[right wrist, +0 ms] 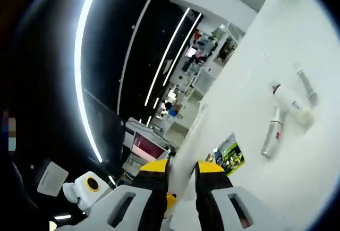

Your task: Arrange the skincare products in the storage area until every visible bottle or jar stands upright without overlapping.

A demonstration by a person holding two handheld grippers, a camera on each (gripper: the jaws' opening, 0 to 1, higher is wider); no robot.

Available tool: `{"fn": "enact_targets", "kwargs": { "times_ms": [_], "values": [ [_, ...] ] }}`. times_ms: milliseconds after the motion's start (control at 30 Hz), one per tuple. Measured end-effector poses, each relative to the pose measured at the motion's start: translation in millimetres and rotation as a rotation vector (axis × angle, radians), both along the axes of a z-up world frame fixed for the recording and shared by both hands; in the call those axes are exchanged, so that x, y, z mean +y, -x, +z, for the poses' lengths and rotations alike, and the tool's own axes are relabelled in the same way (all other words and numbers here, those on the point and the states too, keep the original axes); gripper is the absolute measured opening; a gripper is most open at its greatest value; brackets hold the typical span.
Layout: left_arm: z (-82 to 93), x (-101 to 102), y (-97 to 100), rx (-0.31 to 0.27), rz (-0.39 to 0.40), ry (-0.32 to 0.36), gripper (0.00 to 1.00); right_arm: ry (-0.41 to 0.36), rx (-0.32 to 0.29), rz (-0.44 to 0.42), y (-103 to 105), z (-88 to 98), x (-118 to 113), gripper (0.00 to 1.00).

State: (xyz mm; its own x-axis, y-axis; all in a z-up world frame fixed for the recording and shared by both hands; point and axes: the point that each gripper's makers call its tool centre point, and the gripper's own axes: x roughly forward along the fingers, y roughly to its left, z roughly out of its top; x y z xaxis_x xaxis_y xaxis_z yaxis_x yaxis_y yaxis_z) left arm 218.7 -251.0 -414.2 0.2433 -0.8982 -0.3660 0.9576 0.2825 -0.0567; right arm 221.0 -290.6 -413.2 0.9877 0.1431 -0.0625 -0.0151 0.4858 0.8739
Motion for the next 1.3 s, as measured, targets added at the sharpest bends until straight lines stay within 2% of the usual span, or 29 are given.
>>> {"fn": "enact_targets", "kwargs": {
  "times_ms": [133,233,300,367,433,533,633,933,1200,1300],
  "values": [
    [3.0,2.0,0.3,-0.011,-0.012,0.008,0.33,-0.003,-0.025,0.028,-0.2,4.0,4.5,0.19],
    [5.0,1.3,6.9,-0.038,-0.046,0.012,0.33,0.025,-0.031,0.061,-1.6,5.2,10.7,0.21],
    [4.6,2.6,7.4,-0.045,-0.033,0.013,0.34,0.04,-0.045,0.067,-1.0,8.8,12.7,0.21],
    [2.6,3.5,6.5,0.011,-0.015,0.036,0.34,0.044,-0.043,0.066,-0.1,10.1,13.2,0.18],
    [1.0,4.2,6.4,0.012,-0.015,0.037,0.34,0.053,-0.035,0.074,-0.2,11.0,13.5,0.15],
    [-3.8,4.6,8.0,0.024,-0.023,0.029,0.35,0.177,-0.048,0.129,2.4,14.3,19.8,0.13],
    [-7.4,5.3,10.8,0.022,-0.023,0.021,0.35,0.252,-0.046,0.171,3.8,16.1,26.0,0.11],
    [-16.3,9.9,15.6,0.046,-0.038,0.025,0.35,0.256,-0.039,0.201,8.3,8.5,29.9,0.09],
    [-19.7,12.4,21.4,0.097,-0.068,0.06,0.35,0.33,-0.056,0.262,12.6,7.7,33.6,0.08],
    [-22.2,13.5,23.2,0.116,-0.073,0.065,0.35,0.389,-0.075,0.306,14.1,7.5,39.2,0.08]
  ]
}}
